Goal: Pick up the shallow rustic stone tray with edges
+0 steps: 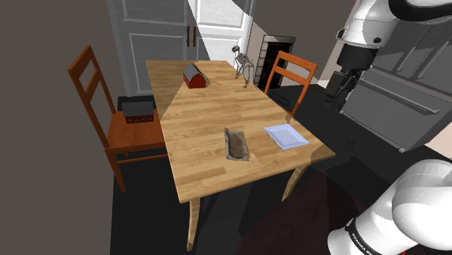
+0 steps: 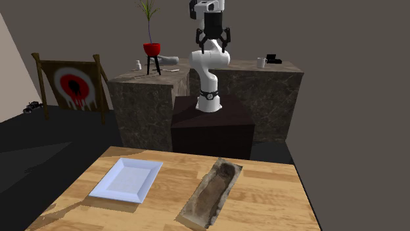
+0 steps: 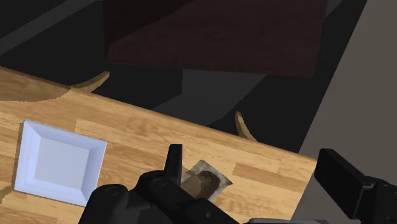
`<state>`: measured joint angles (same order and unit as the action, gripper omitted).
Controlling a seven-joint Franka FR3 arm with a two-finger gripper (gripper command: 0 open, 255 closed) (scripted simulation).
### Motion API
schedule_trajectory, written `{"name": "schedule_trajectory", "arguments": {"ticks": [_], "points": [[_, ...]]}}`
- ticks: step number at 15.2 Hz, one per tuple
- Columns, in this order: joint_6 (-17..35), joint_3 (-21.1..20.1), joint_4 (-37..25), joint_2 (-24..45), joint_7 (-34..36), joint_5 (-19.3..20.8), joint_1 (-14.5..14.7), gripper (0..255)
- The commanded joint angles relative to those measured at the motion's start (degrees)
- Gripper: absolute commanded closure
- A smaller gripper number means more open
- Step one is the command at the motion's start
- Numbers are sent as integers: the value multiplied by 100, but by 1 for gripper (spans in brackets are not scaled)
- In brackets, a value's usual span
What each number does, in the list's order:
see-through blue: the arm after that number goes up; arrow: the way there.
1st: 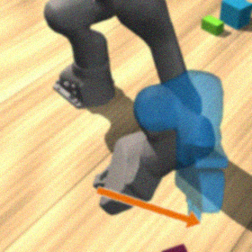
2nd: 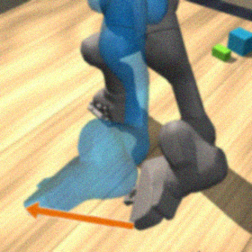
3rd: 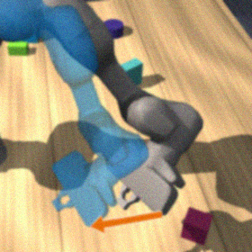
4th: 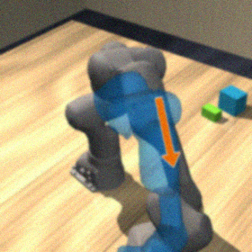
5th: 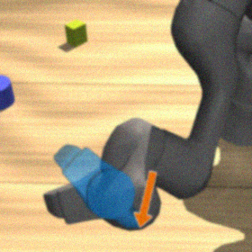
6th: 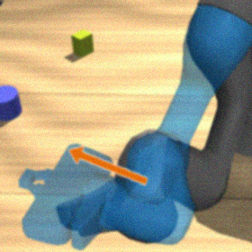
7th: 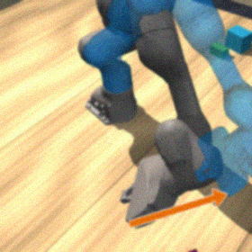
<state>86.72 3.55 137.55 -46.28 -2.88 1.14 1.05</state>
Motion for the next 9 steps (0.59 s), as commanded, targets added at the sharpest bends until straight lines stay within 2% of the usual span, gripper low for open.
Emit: {"name": "schedule_trajectory", "arguments": {"ticks": [1,9], "points": [[0,0,0,0,0,0,0,0],[1501,-401,233,1307,883,-203,-50,0]]}}
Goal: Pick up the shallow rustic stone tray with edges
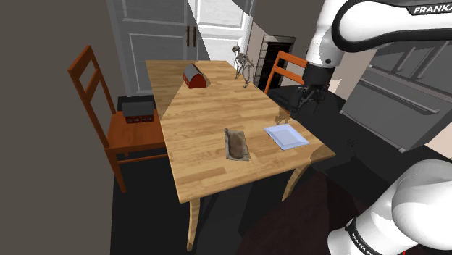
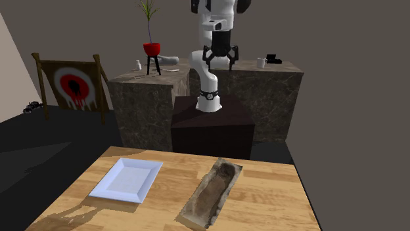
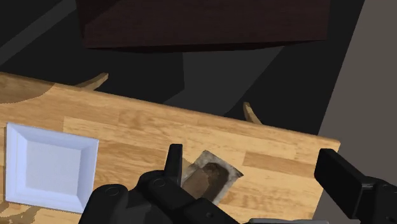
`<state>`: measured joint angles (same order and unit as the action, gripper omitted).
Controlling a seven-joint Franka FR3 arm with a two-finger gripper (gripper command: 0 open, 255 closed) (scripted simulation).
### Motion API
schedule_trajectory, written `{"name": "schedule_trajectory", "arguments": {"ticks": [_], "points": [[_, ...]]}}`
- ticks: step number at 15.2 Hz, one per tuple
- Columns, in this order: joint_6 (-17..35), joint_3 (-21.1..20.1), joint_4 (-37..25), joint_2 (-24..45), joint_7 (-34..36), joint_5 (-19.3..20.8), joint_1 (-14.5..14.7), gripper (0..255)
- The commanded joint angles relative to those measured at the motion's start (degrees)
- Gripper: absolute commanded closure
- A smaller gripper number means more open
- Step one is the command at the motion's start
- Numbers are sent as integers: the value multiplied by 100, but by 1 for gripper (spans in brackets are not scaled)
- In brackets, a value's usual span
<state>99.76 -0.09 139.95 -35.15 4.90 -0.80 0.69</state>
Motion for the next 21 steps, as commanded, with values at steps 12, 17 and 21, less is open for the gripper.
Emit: {"name": "schedule_trajectory", "arguments": {"ticks": [12,17,21], "points": [[2013,-414,-705,2788,1404,74,-133,0],[2489,-437,-1333,3940,1942,239,-151,0],[2735,-385,-1965,4859,2339,370,-128,0]]}}
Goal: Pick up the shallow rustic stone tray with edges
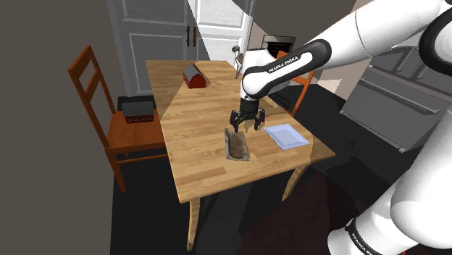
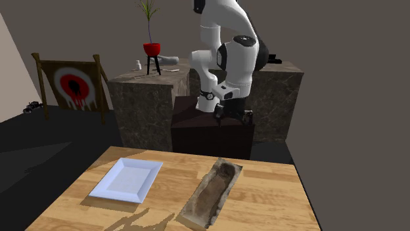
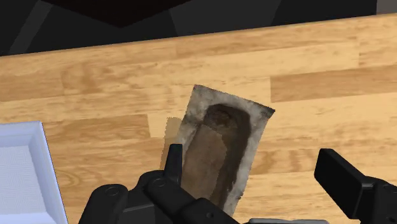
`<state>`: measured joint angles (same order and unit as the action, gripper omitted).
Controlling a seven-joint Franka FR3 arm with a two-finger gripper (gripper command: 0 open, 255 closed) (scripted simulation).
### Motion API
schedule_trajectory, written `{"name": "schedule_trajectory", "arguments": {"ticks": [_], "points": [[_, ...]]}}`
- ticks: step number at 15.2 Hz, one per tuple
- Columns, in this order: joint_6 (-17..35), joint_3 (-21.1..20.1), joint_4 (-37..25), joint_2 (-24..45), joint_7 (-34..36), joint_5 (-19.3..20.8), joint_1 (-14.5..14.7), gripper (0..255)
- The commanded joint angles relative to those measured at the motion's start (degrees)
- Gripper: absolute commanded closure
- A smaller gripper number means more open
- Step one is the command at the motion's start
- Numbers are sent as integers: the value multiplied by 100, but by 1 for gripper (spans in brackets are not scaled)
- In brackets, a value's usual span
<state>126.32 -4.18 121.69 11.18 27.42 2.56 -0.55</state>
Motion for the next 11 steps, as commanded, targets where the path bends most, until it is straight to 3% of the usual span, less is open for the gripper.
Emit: {"name": "schedule_trajectory", "arguments": {"ticks": [1,11], "points": [[122,45,-315,455,179,61,6,0],[152,319,-2501,2765,900,152,95,0]]}}
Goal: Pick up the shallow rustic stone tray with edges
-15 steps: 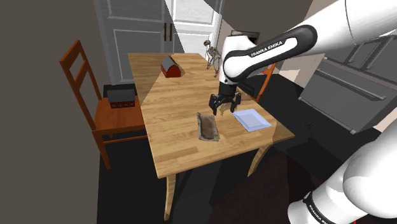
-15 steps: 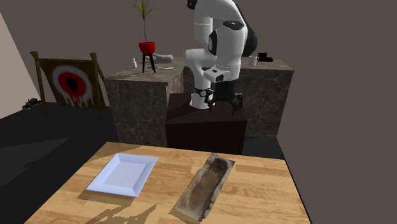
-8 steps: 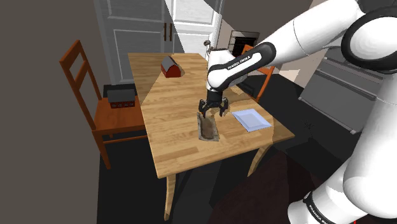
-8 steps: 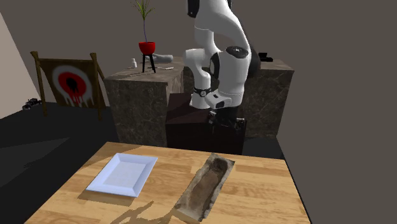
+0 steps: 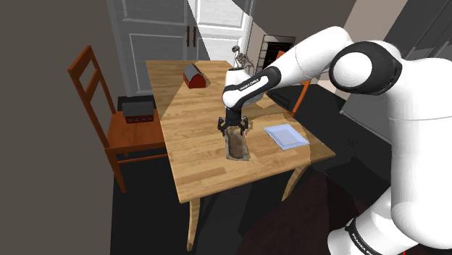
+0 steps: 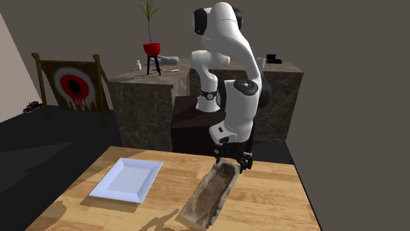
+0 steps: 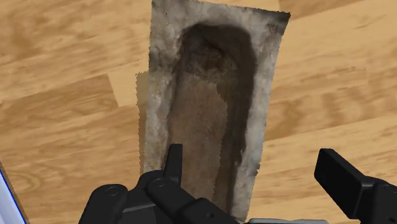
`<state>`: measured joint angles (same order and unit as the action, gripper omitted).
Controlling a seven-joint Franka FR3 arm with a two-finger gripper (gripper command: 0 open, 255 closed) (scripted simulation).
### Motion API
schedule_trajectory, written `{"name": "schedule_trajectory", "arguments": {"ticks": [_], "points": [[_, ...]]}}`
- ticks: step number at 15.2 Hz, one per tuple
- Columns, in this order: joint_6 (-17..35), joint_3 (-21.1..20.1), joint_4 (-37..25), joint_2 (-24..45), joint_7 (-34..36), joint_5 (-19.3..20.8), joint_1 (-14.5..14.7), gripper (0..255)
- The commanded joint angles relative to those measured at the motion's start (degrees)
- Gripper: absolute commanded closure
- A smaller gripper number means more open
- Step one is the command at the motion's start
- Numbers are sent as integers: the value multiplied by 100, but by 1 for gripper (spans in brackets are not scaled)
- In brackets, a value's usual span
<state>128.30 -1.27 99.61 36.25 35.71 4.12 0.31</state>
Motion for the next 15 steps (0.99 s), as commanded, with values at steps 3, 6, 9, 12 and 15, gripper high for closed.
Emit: {"name": "schedule_trajectory", "arguments": {"ticks": [3,6,9,12,15], "points": [[-190,108,-1146,993,235,-31,10,0],[-243,142,-1586,1394,305,-46,4,0],[-130,144,-1651,1572,312,-44,5,0],[-4,147,-1746,1793,320,-41,5,0],[-4,148,-1748,1795,315,-41,1,255]]}}
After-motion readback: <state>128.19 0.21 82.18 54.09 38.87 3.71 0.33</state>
